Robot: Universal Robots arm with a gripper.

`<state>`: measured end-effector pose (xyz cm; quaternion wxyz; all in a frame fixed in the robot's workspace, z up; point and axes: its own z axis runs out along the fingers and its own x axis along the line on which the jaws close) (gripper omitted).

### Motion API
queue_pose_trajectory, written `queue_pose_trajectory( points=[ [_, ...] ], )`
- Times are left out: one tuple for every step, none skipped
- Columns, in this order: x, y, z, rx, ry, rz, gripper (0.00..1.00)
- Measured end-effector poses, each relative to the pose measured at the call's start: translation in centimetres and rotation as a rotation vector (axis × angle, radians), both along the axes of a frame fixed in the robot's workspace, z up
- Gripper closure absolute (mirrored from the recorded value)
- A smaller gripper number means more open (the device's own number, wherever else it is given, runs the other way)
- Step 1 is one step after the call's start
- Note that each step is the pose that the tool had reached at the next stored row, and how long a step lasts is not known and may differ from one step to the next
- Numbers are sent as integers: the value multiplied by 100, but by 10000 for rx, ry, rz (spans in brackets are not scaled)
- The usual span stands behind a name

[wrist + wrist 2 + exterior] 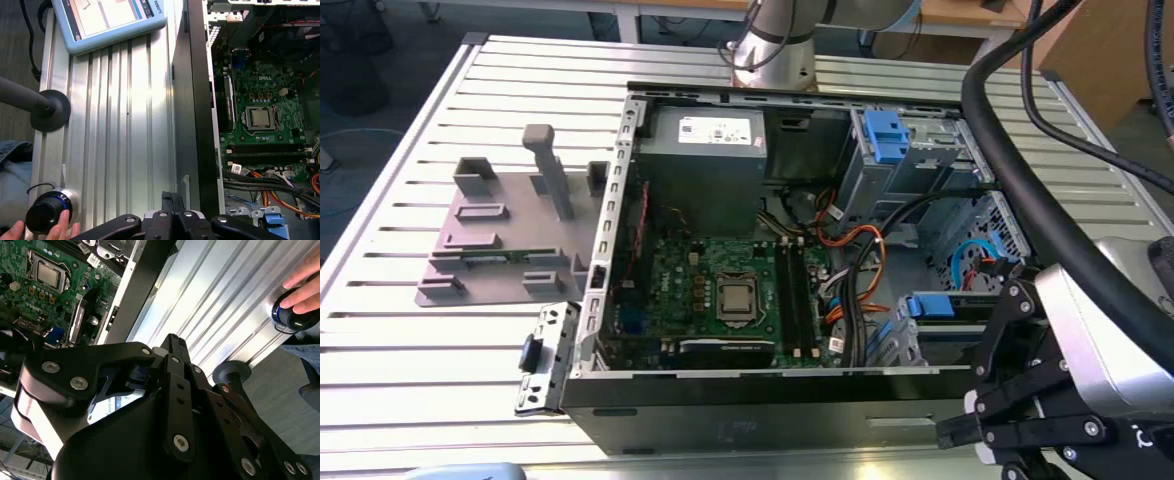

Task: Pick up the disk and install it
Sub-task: 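Insert the second disk wire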

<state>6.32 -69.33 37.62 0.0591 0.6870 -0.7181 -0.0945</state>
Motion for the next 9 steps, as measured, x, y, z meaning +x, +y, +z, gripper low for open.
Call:
queue_pose_trajectory(
  points=[
    [0, 0, 0, 0, 0, 0, 89],
    [0, 0, 0, -1, 0, -1, 89],
    [0, 0, 0, 0, 0, 0, 89],
    [0, 0, 0, 0, 0, 0, 89],
    [0, 0, 0, 0, 0, 0, 89],
    [0, 0, 0, 0, 0, 0, 89],
    [0, 0, 0, 0, 0, 0, 89],
    [0, 0, 0, 0, 0, 0, 89],
    [0, 0, 0, 0, 0, 0, 89]
  ],
)
